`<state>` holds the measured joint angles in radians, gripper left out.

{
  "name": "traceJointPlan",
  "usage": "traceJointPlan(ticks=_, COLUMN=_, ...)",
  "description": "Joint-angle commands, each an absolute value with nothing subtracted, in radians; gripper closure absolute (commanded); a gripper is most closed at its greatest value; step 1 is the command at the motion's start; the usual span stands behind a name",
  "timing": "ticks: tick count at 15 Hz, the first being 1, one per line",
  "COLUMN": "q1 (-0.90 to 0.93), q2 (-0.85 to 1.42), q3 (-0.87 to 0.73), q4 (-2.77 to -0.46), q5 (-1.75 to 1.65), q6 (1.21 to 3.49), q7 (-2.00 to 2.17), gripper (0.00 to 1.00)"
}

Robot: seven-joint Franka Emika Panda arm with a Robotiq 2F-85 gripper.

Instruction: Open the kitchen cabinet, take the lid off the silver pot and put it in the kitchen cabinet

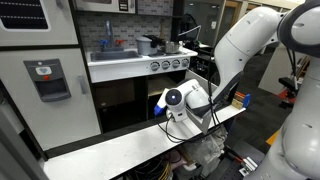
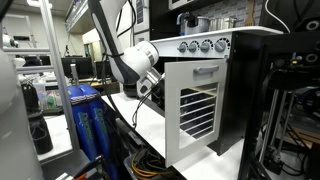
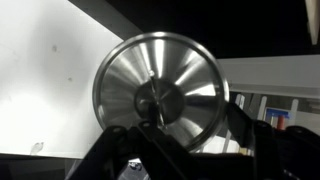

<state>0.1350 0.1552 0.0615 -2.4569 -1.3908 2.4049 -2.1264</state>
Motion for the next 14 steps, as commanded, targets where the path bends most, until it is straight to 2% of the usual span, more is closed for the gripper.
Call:
traceJointPlan(ticks=1, q1=0.112, q2=0.191, q3=0.068, q4=-2.430, q5=-1.527, q6=2.391, q7=-2.077, gripper=0.56)
traceJointPlan(ticks=6, q1=0.105, q2=0.221, q3=0.070, q4=-2.415, q5=-1.671, q6=2.368, q7=-1.985, gripper=0.56)
traceJointPlan(ticks=14, q1=0.085, q2=0.268, q3=0.064, q4=-2.363, q5=-1.722, q6=2.343, q7=-1.904, gripper=0.56)
